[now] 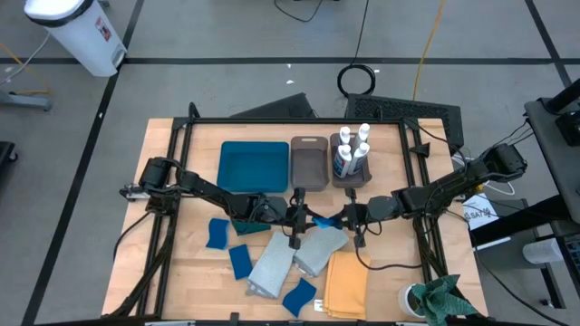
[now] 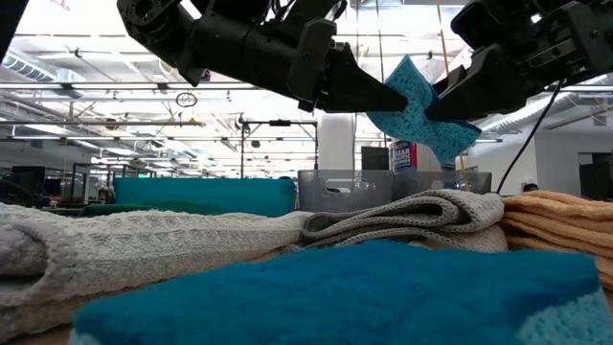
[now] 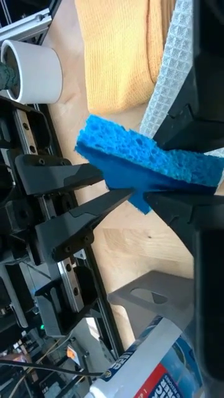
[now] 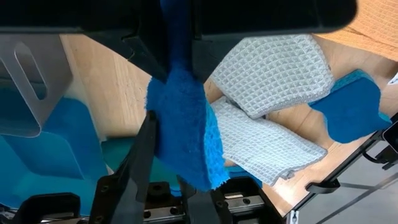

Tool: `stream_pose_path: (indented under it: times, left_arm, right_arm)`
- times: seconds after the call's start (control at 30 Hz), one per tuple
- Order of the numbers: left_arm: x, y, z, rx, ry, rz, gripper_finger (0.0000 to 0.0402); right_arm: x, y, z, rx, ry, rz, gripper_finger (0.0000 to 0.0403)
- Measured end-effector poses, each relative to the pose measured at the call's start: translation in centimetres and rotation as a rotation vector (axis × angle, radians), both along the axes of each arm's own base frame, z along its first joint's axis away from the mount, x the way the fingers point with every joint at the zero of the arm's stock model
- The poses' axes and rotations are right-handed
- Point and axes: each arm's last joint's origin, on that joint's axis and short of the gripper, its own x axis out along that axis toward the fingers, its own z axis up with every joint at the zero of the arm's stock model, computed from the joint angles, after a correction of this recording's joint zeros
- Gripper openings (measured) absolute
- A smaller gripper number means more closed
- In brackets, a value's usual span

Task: Pick & Place Kitchen Items
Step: Put the blue sponge into the left black bin

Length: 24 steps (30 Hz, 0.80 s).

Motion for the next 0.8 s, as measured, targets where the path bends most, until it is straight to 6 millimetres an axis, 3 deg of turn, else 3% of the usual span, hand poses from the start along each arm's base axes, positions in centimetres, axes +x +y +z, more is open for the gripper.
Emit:
stream_pose_path:
  times: [0.3,0.53,0.8]
  left_arm:
    - [0.0,0.0,0.0,0.014,-0.001,0.0,0.0045]
    - [0.0,0.2,0.0,0.013,-0.001,0.004,0.0019]
    - [0.1,0.4,0.0,0.004,-0.001,0.013,0.0033]
  right_arm:
    - [-0.1,0.0,0.2,0.019,-0.005,-0.004,0.0124]
    - [-1.6,-0.5,2.0,0.029,-0.042,-0.006,0.0218]
    - [-4.2,-1.3,5.0,0.063,-0.148,-0.005,0.0257]
